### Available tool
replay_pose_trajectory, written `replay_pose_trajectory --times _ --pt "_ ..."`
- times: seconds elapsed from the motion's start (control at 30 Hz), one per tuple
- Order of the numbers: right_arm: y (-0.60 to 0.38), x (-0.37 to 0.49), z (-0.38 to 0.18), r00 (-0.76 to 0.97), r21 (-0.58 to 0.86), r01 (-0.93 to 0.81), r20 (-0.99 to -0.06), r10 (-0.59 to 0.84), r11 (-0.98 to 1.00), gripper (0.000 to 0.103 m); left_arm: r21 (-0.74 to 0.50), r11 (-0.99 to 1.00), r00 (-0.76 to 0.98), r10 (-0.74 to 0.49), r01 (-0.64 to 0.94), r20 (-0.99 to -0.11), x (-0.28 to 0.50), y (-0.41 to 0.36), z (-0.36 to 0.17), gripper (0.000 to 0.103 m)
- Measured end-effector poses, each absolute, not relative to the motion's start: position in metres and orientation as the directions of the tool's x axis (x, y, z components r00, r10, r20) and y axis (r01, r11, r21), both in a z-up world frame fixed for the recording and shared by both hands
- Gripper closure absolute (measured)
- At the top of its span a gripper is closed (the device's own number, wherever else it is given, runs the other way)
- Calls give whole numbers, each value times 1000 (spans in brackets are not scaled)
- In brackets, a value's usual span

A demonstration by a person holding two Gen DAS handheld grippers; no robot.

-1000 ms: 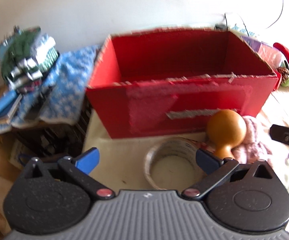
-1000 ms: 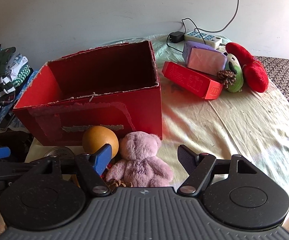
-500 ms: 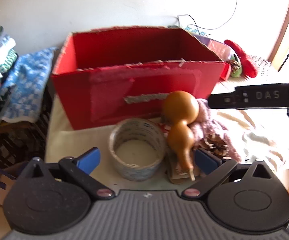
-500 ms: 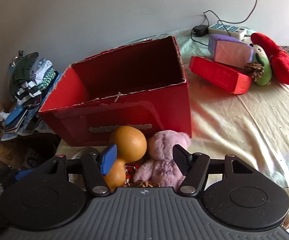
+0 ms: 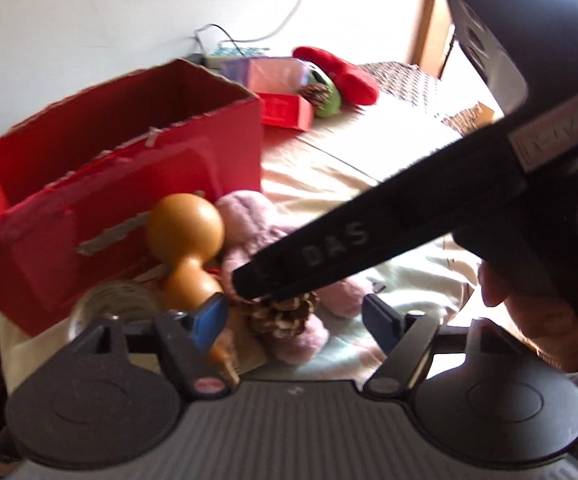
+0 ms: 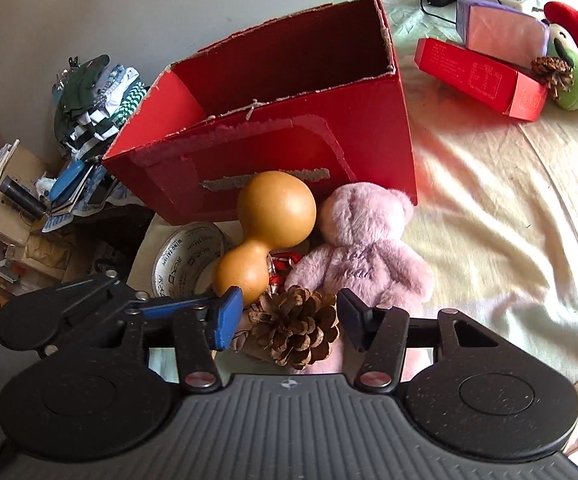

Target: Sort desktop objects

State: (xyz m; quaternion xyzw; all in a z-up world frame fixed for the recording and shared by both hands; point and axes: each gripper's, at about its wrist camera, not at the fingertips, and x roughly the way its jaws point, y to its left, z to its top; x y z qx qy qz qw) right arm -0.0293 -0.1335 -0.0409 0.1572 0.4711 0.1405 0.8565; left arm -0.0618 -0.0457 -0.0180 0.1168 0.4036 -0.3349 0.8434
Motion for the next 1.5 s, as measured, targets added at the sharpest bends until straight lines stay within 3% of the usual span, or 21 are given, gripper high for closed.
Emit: replay_pose_trajectory --times 0.1,0.2,0.37,0.77,1.03,1.2,1.5 --pt "-140 -28 -48 492 423 -67 -774 399 903 58 -78 732 411 -463 676 -786 -55 -56 -32 38" --pt "-146 -27 -51 483 459 -49 -766 424 887 60 -93 745 415 -465 661 -782 -53 -52 -33 43" --pt "-152 -28 -48 488 474 -31 -761 427 880 61 -107 762 433 -470 638 -769 -51 -45 -26 68" --pt "-147 -21 1 622 429 -115 -672 401 896 61 -55 790 567 -484 610 -666 -32 -38 40 69" --pt "-130 30 40 696 374 -231 -581 421 898 61 -17 853 675 -425 521 -603 20 -21 78 68" --pt "-111 85 43 668 344 -302 -588 455 889 61 42 904 719 -310 426 -623 67 -7 71 71" --pt "-75 187 -13 475 427 -351 -686 551 834 61 58 968 637 -116 245 -762 133 33 6 68"
